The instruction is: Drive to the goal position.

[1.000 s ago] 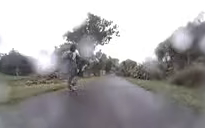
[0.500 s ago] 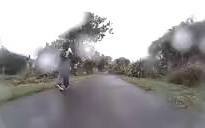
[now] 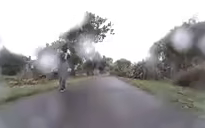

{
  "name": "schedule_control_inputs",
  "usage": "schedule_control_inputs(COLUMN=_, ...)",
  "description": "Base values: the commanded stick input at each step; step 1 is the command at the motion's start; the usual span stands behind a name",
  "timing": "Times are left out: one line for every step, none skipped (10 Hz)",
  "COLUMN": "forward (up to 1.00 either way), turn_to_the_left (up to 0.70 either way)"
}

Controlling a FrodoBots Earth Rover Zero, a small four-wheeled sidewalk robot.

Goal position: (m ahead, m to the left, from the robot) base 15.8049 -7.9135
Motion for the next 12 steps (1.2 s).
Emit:
schedule_control_inputs(forward=0.85, turn_to_the_left=0.00)
schedule_control_inputs(forward=0.85, turn_to_the_left=0.00)
schedule_control_inputs(forward=0.85, turn_to_the_left=0.00)
schedule_control_inputs(forward=0.85, turn_to_the_left=0.00)
schedule_control_inputs(forward=0.85, turn_to_the_left=0.00)
schedule_control_inputs(forward=0.85, turn_to_the_left=0.00)
schedule_control_inputs(forward=0.85, turn_to_the_left=0.00)
schedule_control_inputs(forward=0.85, turn_to_the_left=0.00)
schedule_control_inputs(forward=0.85, turn_to_the_left=0.00)
schedule_control_inputs(forward=0.85, turn_to_the_left=0.00)
schedule_control_inputs(forward=0.85, turn_to_the_left=0.00)
schedule_control_inputs(forward=0.85, turn_to_the_left=0.00)
